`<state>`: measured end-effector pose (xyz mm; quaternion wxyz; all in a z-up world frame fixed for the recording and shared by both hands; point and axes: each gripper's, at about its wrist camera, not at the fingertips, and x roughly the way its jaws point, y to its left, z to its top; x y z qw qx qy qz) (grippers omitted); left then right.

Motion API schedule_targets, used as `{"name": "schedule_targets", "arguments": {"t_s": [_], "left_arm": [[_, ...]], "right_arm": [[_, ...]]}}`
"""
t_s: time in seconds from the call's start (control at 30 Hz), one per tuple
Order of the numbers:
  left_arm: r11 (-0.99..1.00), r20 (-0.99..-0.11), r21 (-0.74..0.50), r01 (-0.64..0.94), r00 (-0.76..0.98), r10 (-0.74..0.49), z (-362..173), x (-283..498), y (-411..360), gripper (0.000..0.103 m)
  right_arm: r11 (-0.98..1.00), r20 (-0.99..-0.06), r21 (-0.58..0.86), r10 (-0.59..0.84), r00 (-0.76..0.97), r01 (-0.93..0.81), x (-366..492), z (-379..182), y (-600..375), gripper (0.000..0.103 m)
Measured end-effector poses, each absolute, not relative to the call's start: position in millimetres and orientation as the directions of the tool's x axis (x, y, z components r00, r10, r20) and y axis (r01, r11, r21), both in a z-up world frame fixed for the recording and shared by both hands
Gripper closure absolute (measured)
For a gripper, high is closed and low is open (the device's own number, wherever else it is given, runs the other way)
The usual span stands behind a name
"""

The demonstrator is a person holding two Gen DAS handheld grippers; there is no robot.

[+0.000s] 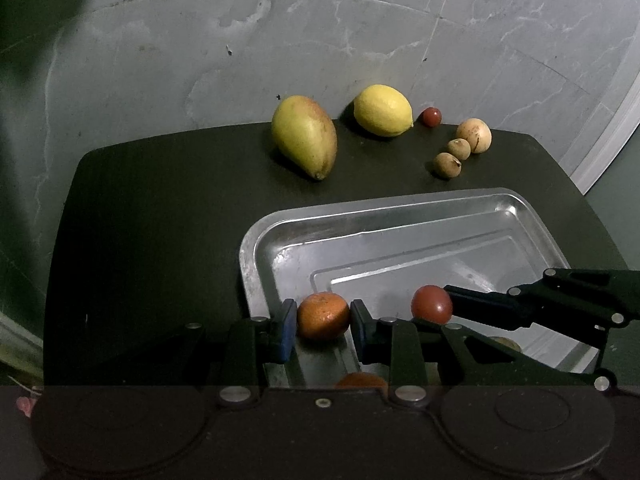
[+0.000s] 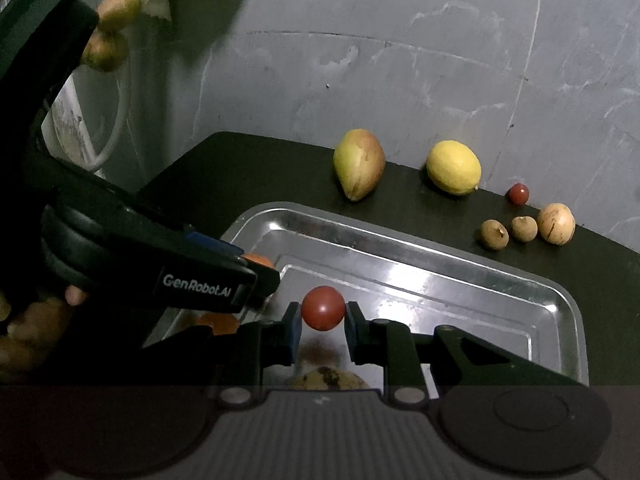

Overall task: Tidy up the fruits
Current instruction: 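Carry the tangerine and cherry tomato over the tray with both tools, then open both tools to drop the tangerine and cherry tomato into the tray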

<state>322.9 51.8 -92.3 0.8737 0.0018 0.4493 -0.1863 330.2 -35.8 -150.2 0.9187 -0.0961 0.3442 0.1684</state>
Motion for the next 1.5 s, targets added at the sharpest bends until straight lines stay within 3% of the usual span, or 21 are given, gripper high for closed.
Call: {"name": "schedule_targets", "arguments": {"t_s": [0.23,0.4,0.57,1.13,1.5], "left_arm": [[0.931,-0.788,-0.161,0.328,0.525,-0.321,-93,323,52,0.072],[0.930,-0.789,-0.164,0.328,0.523,-0.323,-92,322,52,0.071],[0.928,-0.782,-0.169,0.332,0.529,-0.331,-88,318,54,0.064],[0.936,-0.764,-0.175,0.305,0.558,-0.324,-72,275,92,0.007],[0.946,-0.787,-0.162,0.281,0.541,-0.296,-69,259,115,0.001]], "right_arm": [[0.929,-0.671,-0.061,0.232,0.704,-0.364,330,-152,-35,0.074],[0.932,-0.672,-0.055,0.231,0.704,-0.358,327,-153,-34,0.061],[0.937,-0.664,-0.052,0.226,0.713,-0.346,321,-150,-35,0.047],[0.963,-0.649,0.000,0.204,0.733,-0.268,277,-139,-50,0.004],[0.970,-0.680,0.017,0.190,0.708,-0.244,257,-131,-52,0.000]]}}
